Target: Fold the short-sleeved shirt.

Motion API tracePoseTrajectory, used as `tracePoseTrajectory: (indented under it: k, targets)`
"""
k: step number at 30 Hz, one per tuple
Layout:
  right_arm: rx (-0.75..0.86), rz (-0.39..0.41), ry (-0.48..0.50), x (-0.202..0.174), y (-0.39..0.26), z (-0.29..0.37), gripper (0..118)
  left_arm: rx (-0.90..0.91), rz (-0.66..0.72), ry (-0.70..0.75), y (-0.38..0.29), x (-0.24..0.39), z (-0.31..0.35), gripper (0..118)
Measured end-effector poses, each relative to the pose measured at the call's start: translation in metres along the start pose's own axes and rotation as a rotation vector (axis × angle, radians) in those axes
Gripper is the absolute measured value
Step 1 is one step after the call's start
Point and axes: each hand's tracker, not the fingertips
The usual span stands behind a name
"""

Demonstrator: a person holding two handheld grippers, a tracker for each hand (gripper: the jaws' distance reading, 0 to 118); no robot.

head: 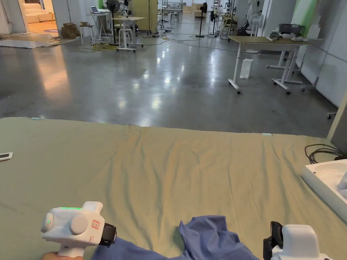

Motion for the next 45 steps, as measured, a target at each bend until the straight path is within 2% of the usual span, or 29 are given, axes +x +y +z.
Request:
tracePoseTrajectory:
  k: [5, 8, 10, 12, 13, 15, 17, 18, 20, 23, 24, 25, 28, 30, 32, 34, 36, 38, 39, 43, 45]
  targets:
    - [-0.069, 0.002, -0.031, 0.011, -0.019, -0.015, 0, -0.082, -0.027, 0.045, 0.021, -0.023, -0.061, 67]
    - [-0.100, 0.012, -0.051, 0.017, -0.028, -0.019, 0, -0.095, -0.038, 0.079, 0.022, -0.022, -0.073, 68]
    - [-0.126, 0.004, -0.061, 0.022, -0.034, -0.023, 0, -0.054, -0.115, 0.135, 0.019, -0.016, -0.073, 57]
    - [-0.151, -0.021, -0.065, 0.026, -0.037, -0.028, 0, -0.029, -0.208, 0.136, 0.015, -0.009, -0.075, 31]
    - [-0.165, -0.028, -0.064, 0.027, -0.039, -0.032, 0, -0.021, -0.243, 0.134, -0.008, 0.031, -0.049, 22]
    - [-0.201, -0.035, -0.070, 0.029, -0.040, -0.043, 0, -0.025, -0.265, 0.141, -0.012, 0.041, -0.049, 6]
    - [-0.269, -0.031, -0.040, 0.030, -0.041, -0.058, 0, -0.029, -0.271, 0.136, -0.016, 0.045, -0.050, 5]
    - [-0.309, -0.027, -0.022, 0.031, -0.041, -0.068, 3, -0.027, -0.270, 0.136, -0.017, 0.044, -0.048, 4]
    - [-0.368, -0.021, 0.018, 0.034, -0.041, -0.087, 24, -0.013, -0.249, 0.116, -0.018, 0.042, -0.039, 4]
    - [-0.471, 0.015, 0.082, 0.037, -0.041, -0.123, 37, 0.054, -0.237, 0.098, -0.018, 0.047, -0.003, 4]
    - [-0.511, 0.031, 0.109, 0.037, -0.042, -0.137, 54, 0.071, -0.240, 0.094, -0.020, 0.049, 0.007, 4]
    - [-0.553, 0.042, 0.139, 0.036, -0.042, -0.151, 60, 0.092, -0.236, 0.086, -0.023, 0.051, 0.016, 4]
    - [-0.617, 0.089, 0.195, 0.025, -0.045, -0.184, 61, 0.136, -0.226, 0.070, -0.031, 0.058, 0.039, 4]
    - [-0.653, 0.116, 0.238, 0.014, -0.050, -0.203, 62, 0.149, -0.224, 0.062, -0.019, 0.037, 0.028, 4]
    - [-0.752, 0.090, 0.278, 0.007, -0.058, -0.221, 62, 0.159, -0.228, 0.064, -0.021, 0.039, 0.032, 4]
    - [-0.839, 0.105, 0.264, -0.004, -0.069, -0.230, 62, 0.165, -0.222, 0.067, -0.024, 0.040, 0.034, 4]
    - [-0.763, 0.153, 0.211, -0.012, -0.068, -0.223, 58, 0.162, -0.213, 0.064, -0.026, 0.039, 0.033, 4]
    - [-0.754, 0.147, 0.206, -0.019, -0.068, -0.215, 31, 0.163, -0.204, 0.063, -0.032, 0.041, 0.036, 4]
    - [-0.743, 0.145, 0.213, -0.022, -0.069, -0.212, 6, 0.162, -0.203, 0.062, -0.033, 0.042, 0.035, 4]
    - [-0.705, 0.192, 0.198, -0.029, -0.070, -0.206, 2, 0.157, -0.198, 0.071, -0.036, 0.042, 0.037, 4]
    - [-0.649, 0.142, 0.178, -0.022, -0.062, -0.197, 2, 0.169, -0.188, 0.064, -0.036, 0.042, 0.043, 4]
